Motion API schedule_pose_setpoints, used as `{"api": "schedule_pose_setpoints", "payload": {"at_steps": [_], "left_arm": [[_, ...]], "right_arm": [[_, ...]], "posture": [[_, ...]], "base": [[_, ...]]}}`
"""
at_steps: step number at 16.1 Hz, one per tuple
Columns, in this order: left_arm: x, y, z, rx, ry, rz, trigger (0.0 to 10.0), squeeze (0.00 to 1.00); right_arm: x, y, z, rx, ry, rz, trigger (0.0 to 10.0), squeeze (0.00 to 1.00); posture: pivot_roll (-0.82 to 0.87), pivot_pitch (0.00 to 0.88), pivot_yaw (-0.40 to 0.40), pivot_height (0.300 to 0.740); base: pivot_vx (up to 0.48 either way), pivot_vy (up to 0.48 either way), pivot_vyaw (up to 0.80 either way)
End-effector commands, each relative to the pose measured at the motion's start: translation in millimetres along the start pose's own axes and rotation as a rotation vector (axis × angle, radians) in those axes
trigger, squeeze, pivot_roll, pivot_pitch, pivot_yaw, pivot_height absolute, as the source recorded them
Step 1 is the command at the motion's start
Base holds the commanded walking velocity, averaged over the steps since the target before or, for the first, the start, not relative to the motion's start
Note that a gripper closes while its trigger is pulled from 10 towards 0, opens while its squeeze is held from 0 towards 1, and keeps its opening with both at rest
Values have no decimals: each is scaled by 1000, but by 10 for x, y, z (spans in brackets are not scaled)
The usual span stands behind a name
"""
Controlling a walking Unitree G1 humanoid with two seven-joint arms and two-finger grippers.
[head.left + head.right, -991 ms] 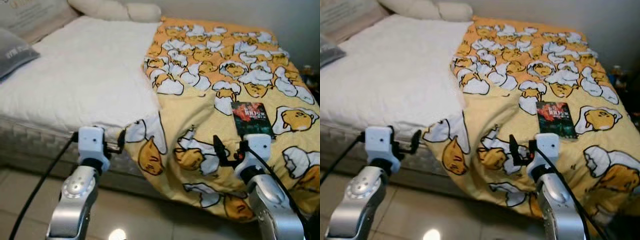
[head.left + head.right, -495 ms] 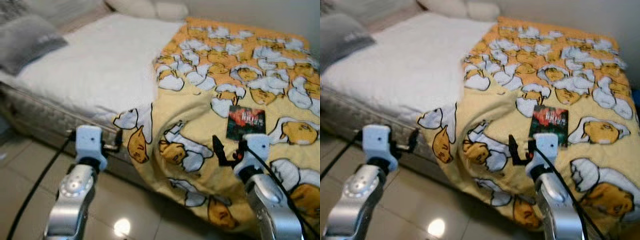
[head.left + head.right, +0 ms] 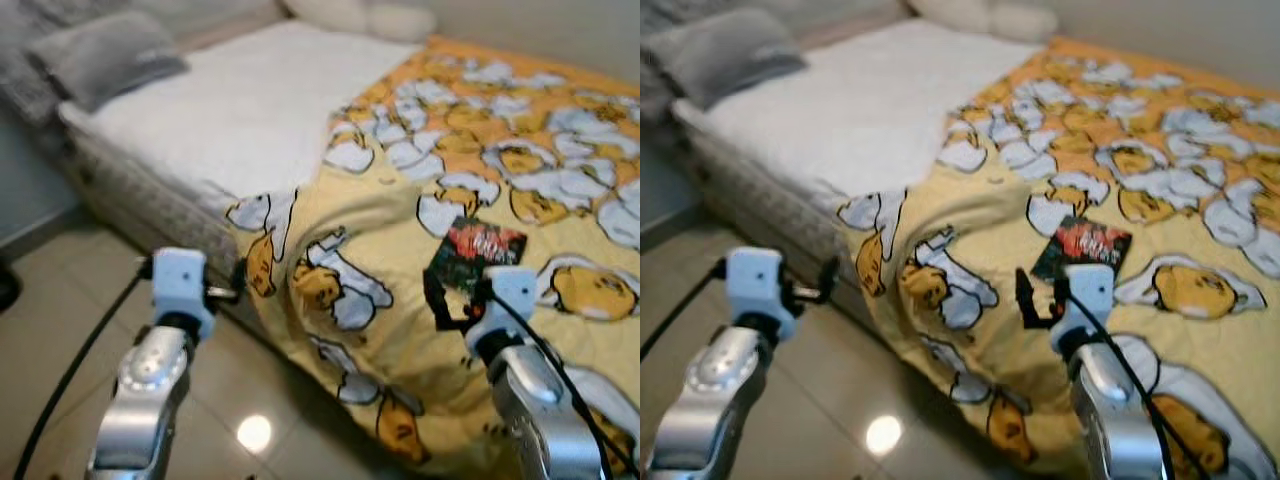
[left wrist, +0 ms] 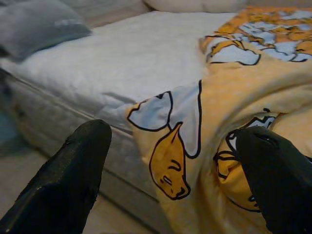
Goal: Clean up the room
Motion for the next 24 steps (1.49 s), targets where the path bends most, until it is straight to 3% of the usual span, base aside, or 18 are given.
{"api": "schedule_pose_setpoints", "payload": {"at_steps": [1,8,15,19,22,24], "left_arm": [[11,10,-49,-18,1,-3,10000,1000],[50,41,1,-12,15,-12,10000,1000],[58,73,30,33,17,-13,10000,1000],[57,88,-15,9,-4,-5,10000,1000],[58,93,-73,-78,-17,16,10000,1000],[34,52,-239,-301,-11,75,10000,1000]], "right_arm": [[-23,5,-38,-8,-10,7,10000,1000],[-45,41,75,41,21,14,10000,1000],[-98,49,129,52,44,41,10000,1000],[-95,142,128,32,65,64,10000,1000],[-192,273,203,37,119,173,10000,1000],[-226,541,291,30,266,258,10000,1000]], "posture": [[-11,0,26,740],[-4,0,35,740],[0,0,40,740],[3,0,44,740],[8,0,50,740],[19,0,56,740]], "base": [[0,-480,550],[0,-480,483],[0,0,0],[0,0,0],[0,0,0],[0,0,0]]}}
Point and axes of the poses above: a point about 5 cm out from each wrist's last joint towards the gripper, its own y axis pointing out of the wrist towards the gripper, its own x axis along the axis of the wrist's last joint, z = x × y, the point moved 1 cm from there along y, pointing out of the wrist towards the gripper, and after that the axes turned 10 degrees about -y, right-handed, at the moved point
